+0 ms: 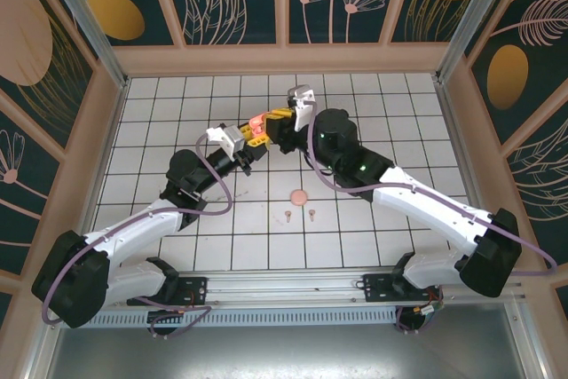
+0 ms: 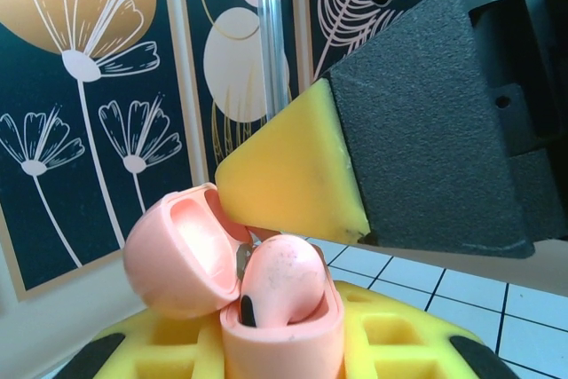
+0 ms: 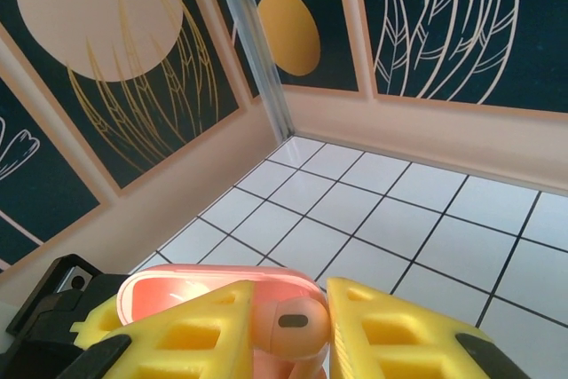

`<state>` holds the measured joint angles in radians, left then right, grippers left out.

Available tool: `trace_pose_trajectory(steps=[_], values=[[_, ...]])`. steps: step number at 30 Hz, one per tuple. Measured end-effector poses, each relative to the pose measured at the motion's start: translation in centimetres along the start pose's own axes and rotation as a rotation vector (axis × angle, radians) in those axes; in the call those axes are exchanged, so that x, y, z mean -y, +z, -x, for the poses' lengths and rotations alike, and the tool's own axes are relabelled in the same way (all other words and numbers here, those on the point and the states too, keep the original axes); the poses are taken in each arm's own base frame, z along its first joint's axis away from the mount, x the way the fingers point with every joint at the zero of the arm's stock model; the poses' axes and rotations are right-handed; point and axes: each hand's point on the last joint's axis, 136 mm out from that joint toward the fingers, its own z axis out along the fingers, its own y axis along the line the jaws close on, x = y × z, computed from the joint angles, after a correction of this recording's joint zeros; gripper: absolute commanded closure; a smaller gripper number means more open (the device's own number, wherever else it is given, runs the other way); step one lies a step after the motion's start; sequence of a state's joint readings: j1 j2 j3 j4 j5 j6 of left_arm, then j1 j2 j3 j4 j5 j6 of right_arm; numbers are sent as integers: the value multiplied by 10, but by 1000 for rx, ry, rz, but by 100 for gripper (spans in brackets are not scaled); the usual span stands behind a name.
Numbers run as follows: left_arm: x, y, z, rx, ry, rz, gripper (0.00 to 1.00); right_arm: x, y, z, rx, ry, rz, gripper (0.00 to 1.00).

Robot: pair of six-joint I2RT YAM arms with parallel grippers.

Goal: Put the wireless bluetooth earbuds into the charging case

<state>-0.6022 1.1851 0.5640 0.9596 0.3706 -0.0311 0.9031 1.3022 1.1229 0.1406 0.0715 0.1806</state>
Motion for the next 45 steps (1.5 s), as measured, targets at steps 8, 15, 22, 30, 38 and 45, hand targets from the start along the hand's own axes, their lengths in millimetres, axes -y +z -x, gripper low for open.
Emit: trace_pose_trajectory(steps=[8, 15, 22, 30, 38, 45], values=[[1, 0, 0, -1, -2, -5, 100, -1, -1, -1, 17, -82, -44, 76], [1, 1, -3, -8, -4, -8, 100, -1, -1, -4, 11, -139, -54, 75], [2, 1, -5, -13, -6, -12, 100, 0, -1, -7, 1, -167, -56, 71], [2, 1, -6, -16, -8, -11, 100, 0, -1, -9, -7, -175, -58, 70], [2, 1, -8, -27, -12, -11, 100, 3, -2, -11, -17, -176, -69, 63], [2, 1, -9, -28, -11, -14, 100, 3, -6, -12, -29, -163, -69, 61]])
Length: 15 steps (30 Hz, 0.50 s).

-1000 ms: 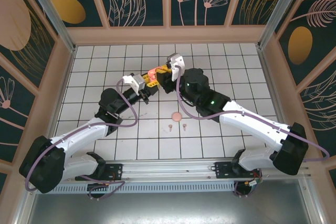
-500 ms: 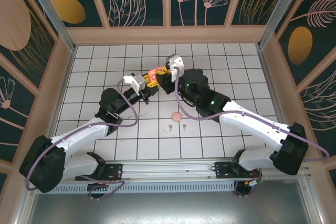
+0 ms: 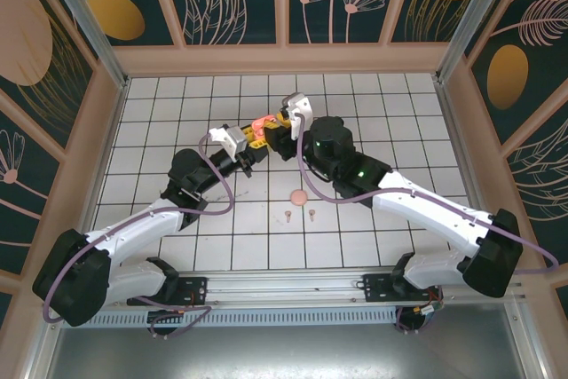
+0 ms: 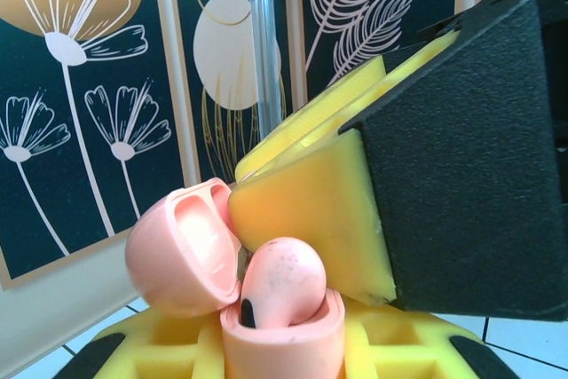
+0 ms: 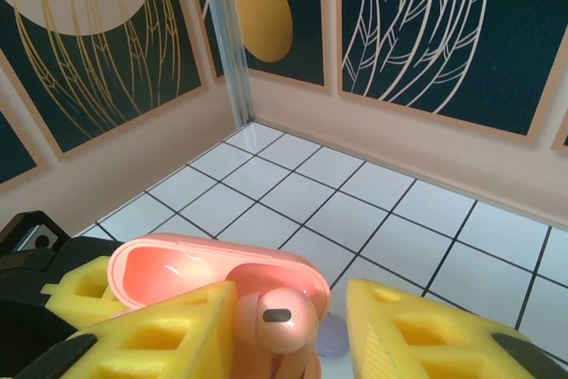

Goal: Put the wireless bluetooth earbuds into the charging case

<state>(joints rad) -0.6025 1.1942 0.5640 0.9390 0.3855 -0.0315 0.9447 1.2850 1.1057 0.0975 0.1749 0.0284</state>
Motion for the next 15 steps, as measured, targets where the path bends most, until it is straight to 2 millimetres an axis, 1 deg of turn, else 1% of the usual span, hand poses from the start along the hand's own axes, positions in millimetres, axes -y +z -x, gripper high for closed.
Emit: trace_pose_trajectory(steps=[10, 15], values=[[0, 0, 1, 4, 1, 0, 100, -5, -7, -2, -15, 11, 26, 54], [0, 0, 2, 7, 3, 0, 100, -5, -9, -2, -19, 18, 29, 46]])
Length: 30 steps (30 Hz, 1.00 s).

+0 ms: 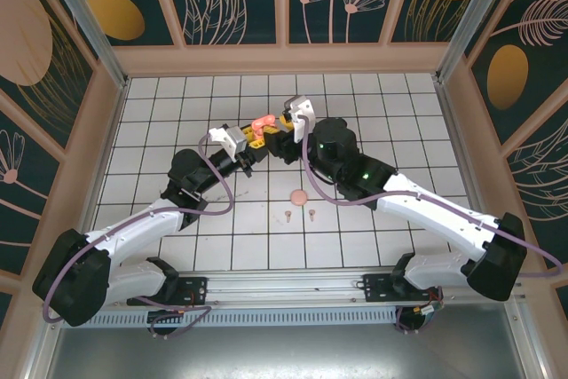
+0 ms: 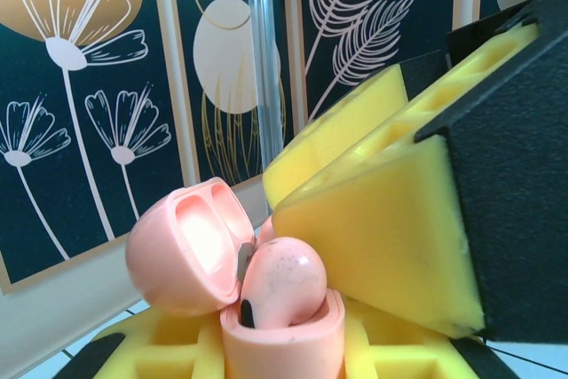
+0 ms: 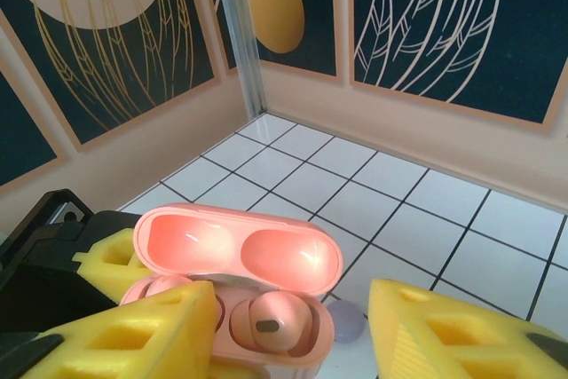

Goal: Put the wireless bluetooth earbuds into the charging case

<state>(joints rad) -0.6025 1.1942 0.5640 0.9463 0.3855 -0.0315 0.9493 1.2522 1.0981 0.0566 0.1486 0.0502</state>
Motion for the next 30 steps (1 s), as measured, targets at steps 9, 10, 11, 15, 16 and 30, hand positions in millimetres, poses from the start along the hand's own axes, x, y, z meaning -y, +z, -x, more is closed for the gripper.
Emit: trace_pose_trajectory(steps=[9, 10, 11, 15, 16, 30], values=[[0, 0, 6, 24, 10, 1, 100, -4, -9, 0, -21, 5, 23, 37], [0, 0, 7, 29, 12, 0, 100, -4, -9, 0, -24, 7, 25, 37], [0, 0, 8, 33, 13, 1, 100, -4, -10, 0, -26, 7, 26, 37], [0, 0, 10, 41, 16, 2, 100, -4, -12, 1, -28, 8, 30, 37], [0, 0, 10, 41, 17, 2, 100, -4, -13, 2, -28, 9, 31, 37], [0, 0, 12, 47, 21, 2, 100, 18, -38, 83, 99, 134, 74, 42]])
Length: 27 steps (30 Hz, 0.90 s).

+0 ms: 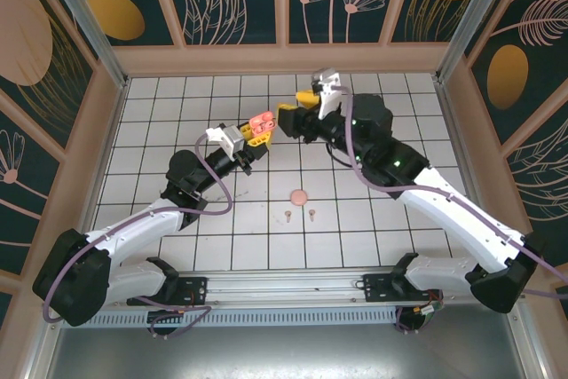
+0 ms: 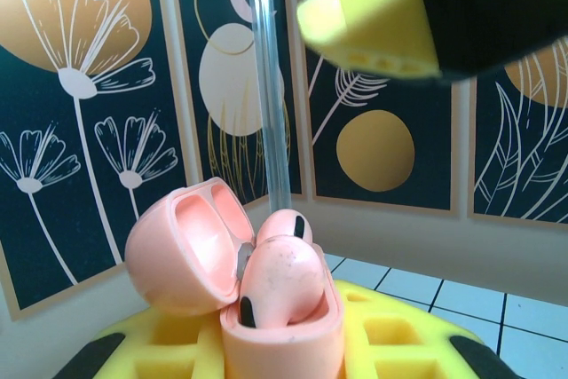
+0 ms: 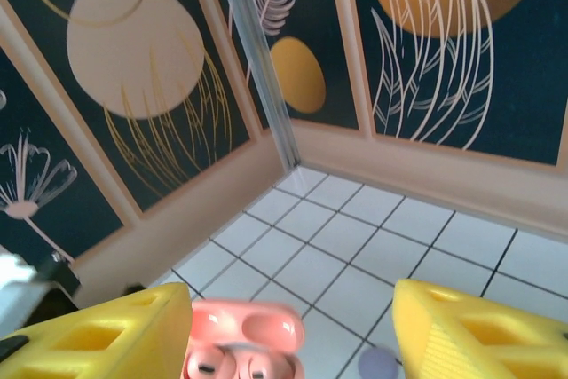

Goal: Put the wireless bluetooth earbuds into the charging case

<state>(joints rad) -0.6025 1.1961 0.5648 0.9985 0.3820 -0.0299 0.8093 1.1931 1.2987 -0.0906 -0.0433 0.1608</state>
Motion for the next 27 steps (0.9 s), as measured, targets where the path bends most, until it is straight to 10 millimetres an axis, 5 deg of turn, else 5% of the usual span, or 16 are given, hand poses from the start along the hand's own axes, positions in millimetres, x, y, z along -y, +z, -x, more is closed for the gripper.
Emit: trace_pose_trajectory(steps=[5, 9, 17, 27], values=[[1, 0, -1, -3, 22, -9, 100, 7, 21, 26, -28, 34, -11, 75], [5, 0, -6, -22, 42, -31, 100, 15, 55, 18, -137, 50, -19, 91], [10, 1, -22, -71, 47, -68, 100, 26, 96, -34, -395, 88, -28, 97], [9, 4, -30, -91, 41, -72, 100, 24, 87, -76, -571, 133, -9, 100]])
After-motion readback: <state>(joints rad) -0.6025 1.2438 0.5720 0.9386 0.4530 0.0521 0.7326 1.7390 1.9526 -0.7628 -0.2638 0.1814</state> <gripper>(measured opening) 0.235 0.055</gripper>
